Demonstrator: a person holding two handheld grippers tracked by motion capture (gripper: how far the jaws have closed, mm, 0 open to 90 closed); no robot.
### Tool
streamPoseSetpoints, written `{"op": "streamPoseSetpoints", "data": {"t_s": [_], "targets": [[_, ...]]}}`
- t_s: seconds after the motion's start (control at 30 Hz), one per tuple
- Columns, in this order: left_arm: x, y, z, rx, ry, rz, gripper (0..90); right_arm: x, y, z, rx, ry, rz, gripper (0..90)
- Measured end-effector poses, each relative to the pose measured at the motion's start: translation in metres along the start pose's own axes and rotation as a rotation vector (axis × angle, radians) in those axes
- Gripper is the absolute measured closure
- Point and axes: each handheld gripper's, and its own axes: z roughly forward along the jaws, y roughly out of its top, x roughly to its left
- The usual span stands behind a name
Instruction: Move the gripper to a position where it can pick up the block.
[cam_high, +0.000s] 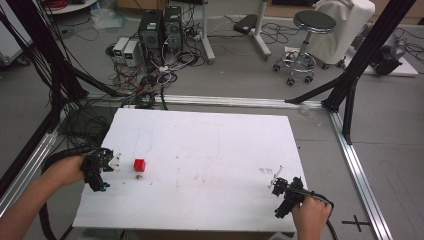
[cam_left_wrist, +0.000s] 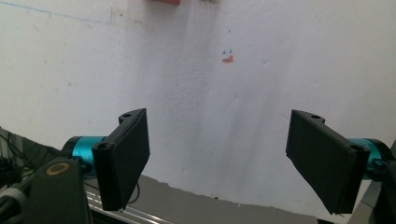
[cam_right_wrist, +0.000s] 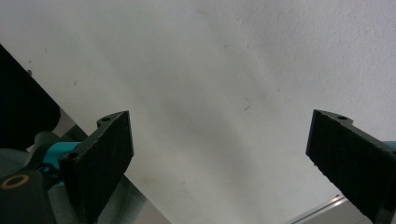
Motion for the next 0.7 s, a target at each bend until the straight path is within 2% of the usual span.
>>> {"op": "streamPoseSetpoints", "data": {"t_s": [0.37,0.7], "targets": [[0.017,0.006,0.001,0.010,-0.004,0.025,21.9,0.000,0.000,-0.002,-0.007,0.002,-0.006,6.6],[0.036,0.026,-0.005,0.005,0.005,0.100,21.9,0.000,-0.001,-0.002,-0.012,-0.002,-0.008,6.6]]}}
